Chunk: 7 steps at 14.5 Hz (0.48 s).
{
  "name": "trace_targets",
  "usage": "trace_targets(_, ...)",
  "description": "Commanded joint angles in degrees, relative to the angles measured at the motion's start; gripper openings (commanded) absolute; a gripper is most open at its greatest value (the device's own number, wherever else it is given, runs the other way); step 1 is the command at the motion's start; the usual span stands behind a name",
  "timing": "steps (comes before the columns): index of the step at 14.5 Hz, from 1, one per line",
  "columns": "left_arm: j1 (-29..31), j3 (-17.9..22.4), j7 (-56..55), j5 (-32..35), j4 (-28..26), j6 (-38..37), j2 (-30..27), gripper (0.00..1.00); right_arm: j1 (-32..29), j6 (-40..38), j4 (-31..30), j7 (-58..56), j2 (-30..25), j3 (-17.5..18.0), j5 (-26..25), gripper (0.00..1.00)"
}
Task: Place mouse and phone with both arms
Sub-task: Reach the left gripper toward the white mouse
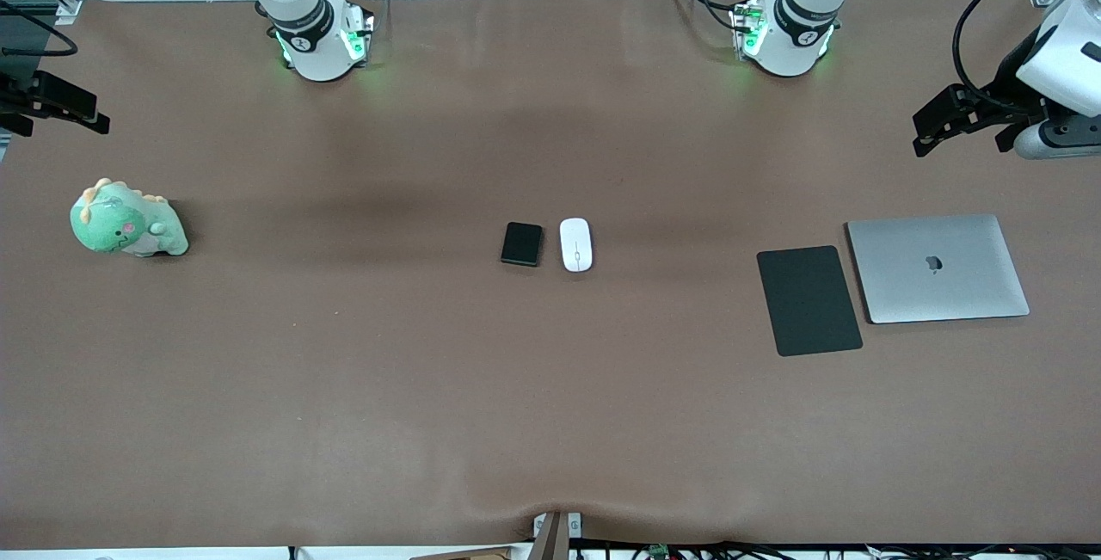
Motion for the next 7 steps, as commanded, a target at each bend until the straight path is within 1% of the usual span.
trace_targets(1,0.46,-0.26,1.08,-0.35,1.57,-1.53,0.68,1.00,-0.15,-0.09,0.50,-0.63,0.09,-0.03,-0.45,1.00)
trace_targets(3,-0.15,-0.35,0.99,-0.09,1.57,-1.44,1.38,1.00,-0.15,-0.61,0.50,-0.63,0.18,-0.03,-0.10,1.00)
trace_targets(4,-0.25,-0.61,1.07,0.00,2.35,-1.35,4.08,1.00,-0.15,-0.53,0.59,-0.55,0.18,-0.03,-0.01,1.00)
trace_targets(5,-0.60,-0.97,0.81,0.09,4.36,-1.35,6.02,1.00,-0.06,-0.62,0.59,-0.46,0.18,-0.03,0.08,1.00)
trace_targets(7,-4.18,-0.97,-0.50,0.09,4.82,-0.57,9.89,1.00,-0.15,-0.62,0.42,-0.63,0.53,-0.03,0.08,1.00)
